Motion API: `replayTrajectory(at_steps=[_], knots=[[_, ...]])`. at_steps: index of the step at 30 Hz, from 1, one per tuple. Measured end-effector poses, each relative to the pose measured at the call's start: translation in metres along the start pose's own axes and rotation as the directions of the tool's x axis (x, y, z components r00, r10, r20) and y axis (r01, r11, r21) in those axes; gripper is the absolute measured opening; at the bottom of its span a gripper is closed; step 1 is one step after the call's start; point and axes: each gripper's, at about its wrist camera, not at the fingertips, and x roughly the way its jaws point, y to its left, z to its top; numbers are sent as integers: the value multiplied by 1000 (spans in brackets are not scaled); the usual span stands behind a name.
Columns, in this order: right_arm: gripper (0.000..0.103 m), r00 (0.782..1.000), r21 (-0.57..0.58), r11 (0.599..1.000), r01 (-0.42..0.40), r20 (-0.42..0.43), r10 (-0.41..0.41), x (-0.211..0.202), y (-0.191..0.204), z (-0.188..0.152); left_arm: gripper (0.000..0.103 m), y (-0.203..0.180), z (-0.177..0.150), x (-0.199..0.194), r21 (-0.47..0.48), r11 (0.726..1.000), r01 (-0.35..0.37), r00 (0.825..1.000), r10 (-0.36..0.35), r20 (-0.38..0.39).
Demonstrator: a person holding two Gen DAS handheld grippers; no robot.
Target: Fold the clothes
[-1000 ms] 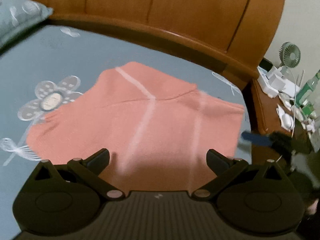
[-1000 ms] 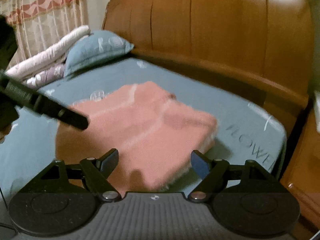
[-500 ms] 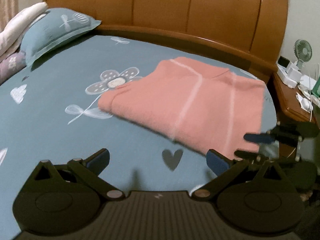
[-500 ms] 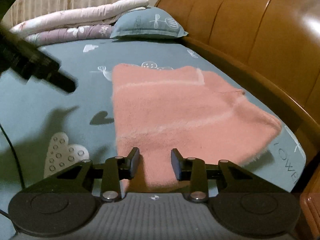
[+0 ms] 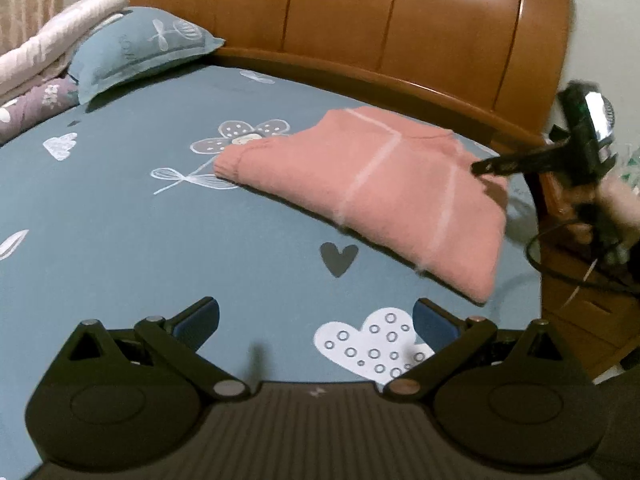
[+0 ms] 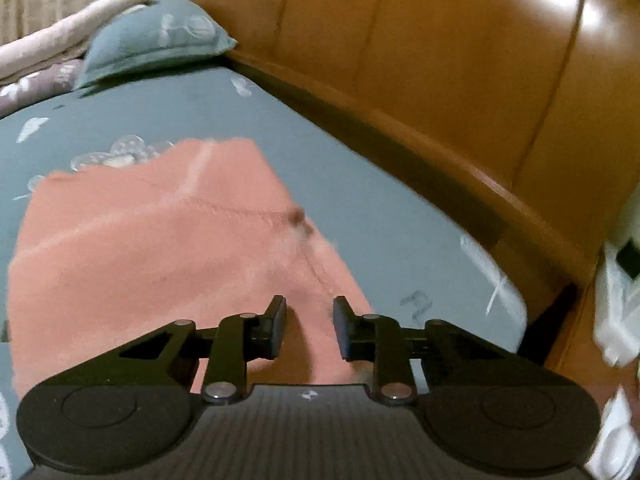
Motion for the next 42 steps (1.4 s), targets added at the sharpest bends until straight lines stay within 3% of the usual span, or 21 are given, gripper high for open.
replayTrajectory(at_steps=[5, 7, 10, 14, 17, 20, 24, 29, 34, 37, 42], knots=[[31, 991, -88, 992, -94, 86, 101, -15, 27, 40, 102, 4, 0, 0, -23, 999, -35, 999, 35, 23], [32, 994, -147, 986, -79, 65, 90, 5, 38, 45, 102, 4, 0, -3, -32, 998, -47, 998, 48, 38], [32, 998, -166, 985, -55, -47, 48, 45, 35, 41, 102, 4, -1, -8, -49, 997, -56, 997, 59, 52], [34, 994, -132, 986, -106, -36, 102, 37, 34, 51, 102, 6, -6, -21, -57, 997, -59, 996, 63, 69], [37, 986, -167, 971, -169, -17, 168, 40, 55, 71, 102, 6, -8, -26, -79, 991, -109, 991, 114, 67], [40, 977, -181, 961, -211, -49, 205, 64, 74, 82, 102, 6, -12, -35, -91, 985, -148, 985, 155, 71], [65, 975, -122, 968, -217, -73, 209, 87, 75, 85, 102, 7, -18, -43, -88, 974, -211, 974, 217, 68], [68, 972, -24, 976, -215, -99, 212, 68, 58, 81, 102, 7, -16, -51, -57, 956, -289, 950, 294, 108], [78, 967, -33, 973, -229, -122, 223, 15, 64, 50, 102, 6, -11, -52, -35, 970, -239, 962, 242, 126], [90, 961, -37, 971, -235, -160, 226, -18, 77, 29, 102, 6, -10, -50, -32, 983, -181, 977, 184, 108], [95, 960, -30, 978, -207, -201, 197, -68, 98, -5, 102, 8, -14, -47, -33, 994, -103, 993, 105, 55]])
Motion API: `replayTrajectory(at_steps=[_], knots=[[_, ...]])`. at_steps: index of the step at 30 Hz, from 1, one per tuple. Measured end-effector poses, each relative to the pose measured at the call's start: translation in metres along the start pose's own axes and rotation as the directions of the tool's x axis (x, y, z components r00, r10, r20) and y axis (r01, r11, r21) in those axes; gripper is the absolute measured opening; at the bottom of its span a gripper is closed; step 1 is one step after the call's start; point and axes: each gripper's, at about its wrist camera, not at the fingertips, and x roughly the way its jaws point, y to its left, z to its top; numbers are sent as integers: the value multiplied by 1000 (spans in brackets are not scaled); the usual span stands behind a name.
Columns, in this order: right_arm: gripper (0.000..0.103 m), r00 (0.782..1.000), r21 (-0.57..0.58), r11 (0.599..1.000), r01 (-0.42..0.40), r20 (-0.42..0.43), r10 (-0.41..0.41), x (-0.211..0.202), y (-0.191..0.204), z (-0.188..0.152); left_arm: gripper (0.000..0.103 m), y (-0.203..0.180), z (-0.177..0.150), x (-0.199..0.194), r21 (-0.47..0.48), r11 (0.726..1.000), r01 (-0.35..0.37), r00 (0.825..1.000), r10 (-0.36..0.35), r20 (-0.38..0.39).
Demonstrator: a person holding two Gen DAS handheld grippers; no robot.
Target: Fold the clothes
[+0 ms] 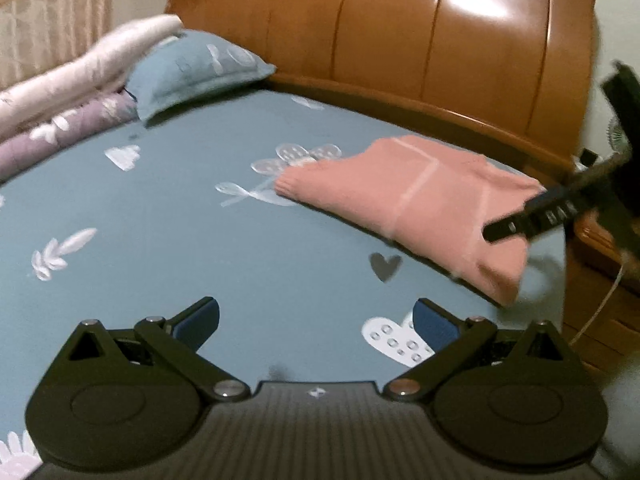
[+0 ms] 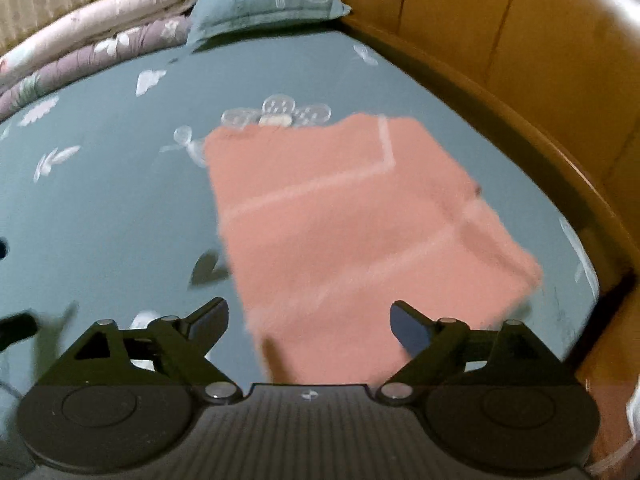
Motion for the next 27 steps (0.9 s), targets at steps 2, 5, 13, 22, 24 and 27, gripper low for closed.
replayTrajectory(at_steps=[2, 5, 13, 22, 24, 27], knots=[[98, 1000, 20, 1000, 21, -8, -21, -11, 10, -16, 102, 1, -3, 2, 1, 1000, 13, 1000, -13, -18], [98, 997, 48, 996, 73, -29, -71, -21, 24, -40, 102, 1, -9, 4, 35, 999, -5, 999, 6, -38], [98, 992, 134, 985, 104, -85, -94, -33, 37, -73, 102, -1, -18, 6, 33, 996, 85, 994, -83, -75], [98, 988, 159, 976, 151, -35, -147, -61, 45, -84, 102, -21, -8, -8, 69, 986, 149, 986, -143, -87], [98, 988, 171, 973, 152, -16, -151, -70, 45, -86, 102, -24, -3, -13, 73, 984, 159, 985, -153, -85], [98, 988, 189, 971, 148, 10, -153, -83, 47, -90, 102, -35, 6, -27, 140, 980, 144, 989, -138, -50]])
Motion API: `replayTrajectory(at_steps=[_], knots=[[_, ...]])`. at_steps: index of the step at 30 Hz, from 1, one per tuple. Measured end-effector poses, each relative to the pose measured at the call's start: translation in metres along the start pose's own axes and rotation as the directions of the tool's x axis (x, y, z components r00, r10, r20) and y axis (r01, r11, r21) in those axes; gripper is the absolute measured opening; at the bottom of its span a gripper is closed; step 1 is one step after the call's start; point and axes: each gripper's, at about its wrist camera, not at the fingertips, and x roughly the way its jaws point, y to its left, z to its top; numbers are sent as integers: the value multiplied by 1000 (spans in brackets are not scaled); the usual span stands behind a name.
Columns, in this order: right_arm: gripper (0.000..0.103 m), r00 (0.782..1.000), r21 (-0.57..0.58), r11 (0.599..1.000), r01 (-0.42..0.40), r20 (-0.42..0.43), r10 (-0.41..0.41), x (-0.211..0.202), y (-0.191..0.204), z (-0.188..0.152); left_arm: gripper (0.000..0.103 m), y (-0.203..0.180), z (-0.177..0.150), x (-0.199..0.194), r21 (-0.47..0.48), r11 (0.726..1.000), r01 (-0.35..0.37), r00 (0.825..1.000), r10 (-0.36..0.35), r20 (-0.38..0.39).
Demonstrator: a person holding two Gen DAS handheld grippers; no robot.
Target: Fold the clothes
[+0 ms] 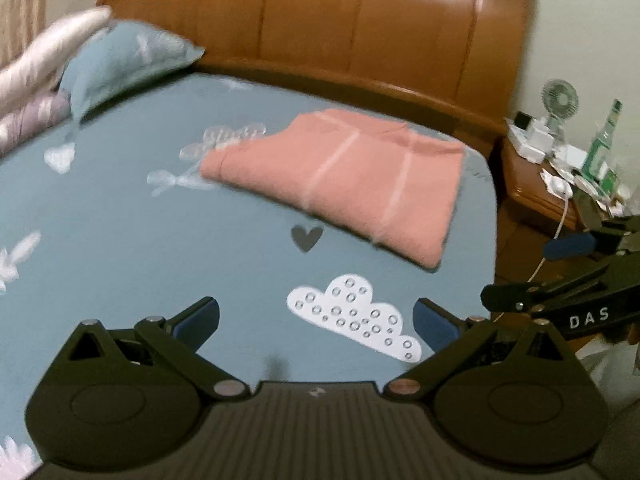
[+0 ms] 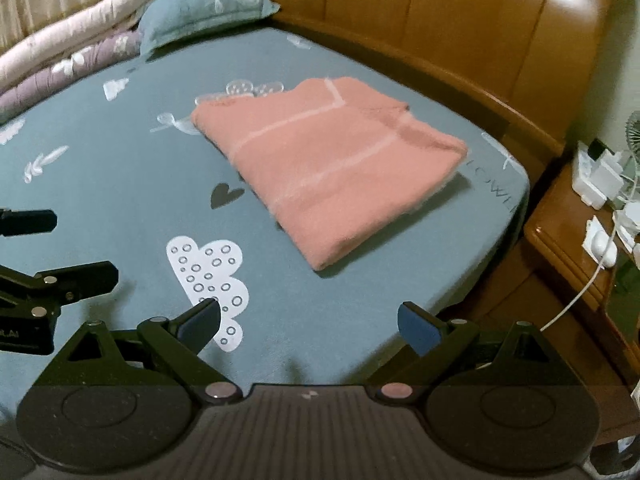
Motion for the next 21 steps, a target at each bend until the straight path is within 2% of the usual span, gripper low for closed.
replayTrajectory(at_steps=[4, 10, 15, 21], knots=[[98, 1000, 26, 1000, -7, 24, 7, -15, -2, -5, 102, -13, 12, -17, 34, 999, 37, 998, -39, 43], [98, 999, 59, 998, -4, 37, 1, -35, -4, -9, 102, -19, 24, -25, -18, 997, 73, 997, -72, 14], [98, 998, 73, 997, 27, 50, -31, -51, -6, -15, 102, -34, 34, -36, 63, 998, -15, 1000, 13, 28], [99, 998, 98, 995, 32, 55, -37, -60, -9, -17, 102, -46, 44, -46, 98, 995, -12, 1000, 11, 18]])
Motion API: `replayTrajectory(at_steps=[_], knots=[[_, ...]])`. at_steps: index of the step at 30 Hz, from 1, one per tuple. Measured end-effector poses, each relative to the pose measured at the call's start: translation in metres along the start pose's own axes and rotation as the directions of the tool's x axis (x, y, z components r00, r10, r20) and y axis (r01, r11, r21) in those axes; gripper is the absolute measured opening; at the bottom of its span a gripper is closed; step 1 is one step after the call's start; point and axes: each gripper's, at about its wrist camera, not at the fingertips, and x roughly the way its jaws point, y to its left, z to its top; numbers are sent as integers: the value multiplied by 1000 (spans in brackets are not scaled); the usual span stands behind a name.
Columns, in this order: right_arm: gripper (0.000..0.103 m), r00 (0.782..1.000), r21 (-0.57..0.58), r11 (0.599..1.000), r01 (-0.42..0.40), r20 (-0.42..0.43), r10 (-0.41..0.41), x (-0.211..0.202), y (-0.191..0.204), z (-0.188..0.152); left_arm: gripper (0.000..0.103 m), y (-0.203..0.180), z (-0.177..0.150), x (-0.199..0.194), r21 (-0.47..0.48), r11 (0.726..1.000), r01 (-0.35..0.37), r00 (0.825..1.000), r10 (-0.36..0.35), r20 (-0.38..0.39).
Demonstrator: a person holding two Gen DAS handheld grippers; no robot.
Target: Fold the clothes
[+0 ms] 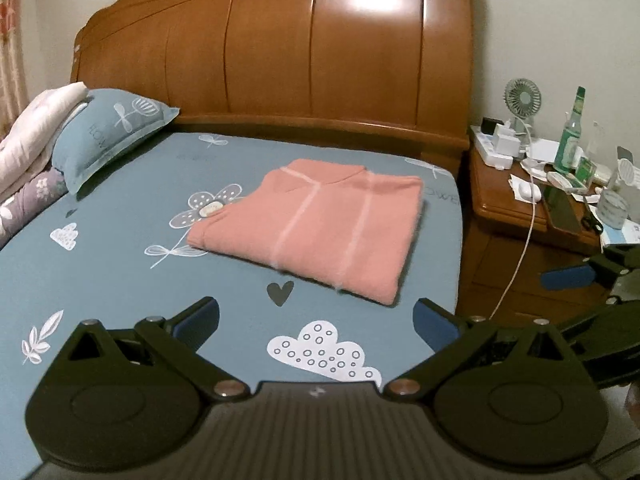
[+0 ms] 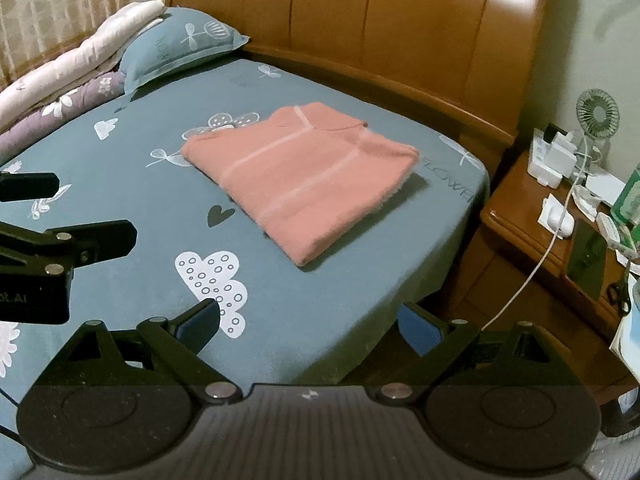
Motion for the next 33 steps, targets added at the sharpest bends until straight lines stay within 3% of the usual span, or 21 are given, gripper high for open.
replayTrajectory(at_steps=[6, 17, 33], knots=[[99, 1000, 14, 1000, 11, 15, -12, -5, 0, 4, 102, 10, 8, 8, -83, 995, 50, 995, -58, -85], [103, 999, 3, 999, 32, 39, -32, -10, 9, 12, 102, 19, 9, 11, -107, 994, 2, 995, -13, -103], [103, 998, 2, 999, 44, 42, -44, -9, 8, 15, 102, 17, 11, 14, -101, 995, 17, 993, -28, -111]])
